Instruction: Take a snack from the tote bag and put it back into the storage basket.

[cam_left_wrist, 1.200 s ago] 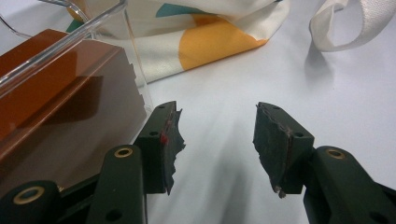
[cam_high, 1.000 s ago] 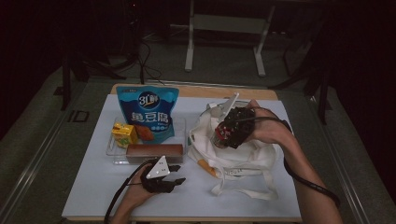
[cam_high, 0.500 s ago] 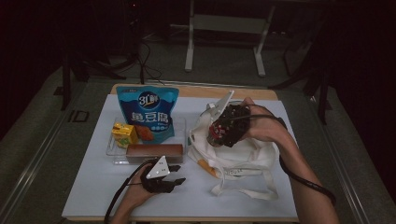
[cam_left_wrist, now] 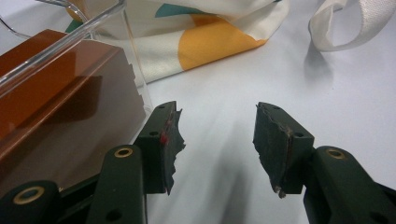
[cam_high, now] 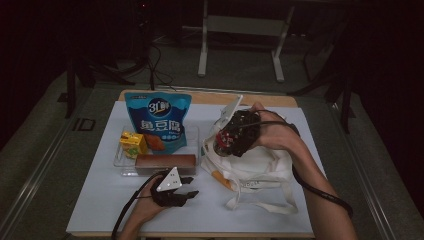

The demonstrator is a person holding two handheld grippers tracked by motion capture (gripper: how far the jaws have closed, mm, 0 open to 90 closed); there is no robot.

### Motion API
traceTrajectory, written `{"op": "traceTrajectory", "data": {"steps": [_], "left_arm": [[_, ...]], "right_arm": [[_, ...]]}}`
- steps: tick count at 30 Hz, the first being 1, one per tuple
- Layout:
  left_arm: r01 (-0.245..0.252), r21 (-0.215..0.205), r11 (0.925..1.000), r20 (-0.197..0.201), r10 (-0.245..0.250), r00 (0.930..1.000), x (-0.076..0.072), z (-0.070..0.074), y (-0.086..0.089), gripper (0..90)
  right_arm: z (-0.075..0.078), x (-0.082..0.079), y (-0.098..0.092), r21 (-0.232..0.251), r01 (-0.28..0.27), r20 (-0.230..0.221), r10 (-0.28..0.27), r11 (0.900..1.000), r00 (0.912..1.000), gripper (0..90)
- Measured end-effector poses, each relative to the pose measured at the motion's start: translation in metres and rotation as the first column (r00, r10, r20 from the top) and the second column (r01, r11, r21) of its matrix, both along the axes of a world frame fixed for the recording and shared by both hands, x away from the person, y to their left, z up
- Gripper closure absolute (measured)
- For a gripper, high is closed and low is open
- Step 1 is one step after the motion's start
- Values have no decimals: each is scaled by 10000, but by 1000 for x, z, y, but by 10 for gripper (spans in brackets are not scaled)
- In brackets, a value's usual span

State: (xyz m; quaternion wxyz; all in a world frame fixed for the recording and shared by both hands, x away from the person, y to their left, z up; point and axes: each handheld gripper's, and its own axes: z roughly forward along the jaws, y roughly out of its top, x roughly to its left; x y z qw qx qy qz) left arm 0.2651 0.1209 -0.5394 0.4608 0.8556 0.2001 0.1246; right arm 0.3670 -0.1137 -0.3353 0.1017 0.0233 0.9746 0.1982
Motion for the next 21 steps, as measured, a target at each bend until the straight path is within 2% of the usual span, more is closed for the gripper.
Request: {"op": "traceTrajectory", "data": {"steps": [21], "left_arm": [[29,-14,10000,-20,-29,10000,0,0,0,503]], "right_arm": [[5,-1,28,-92,-431,-40,431,9990,9991,238]]}}
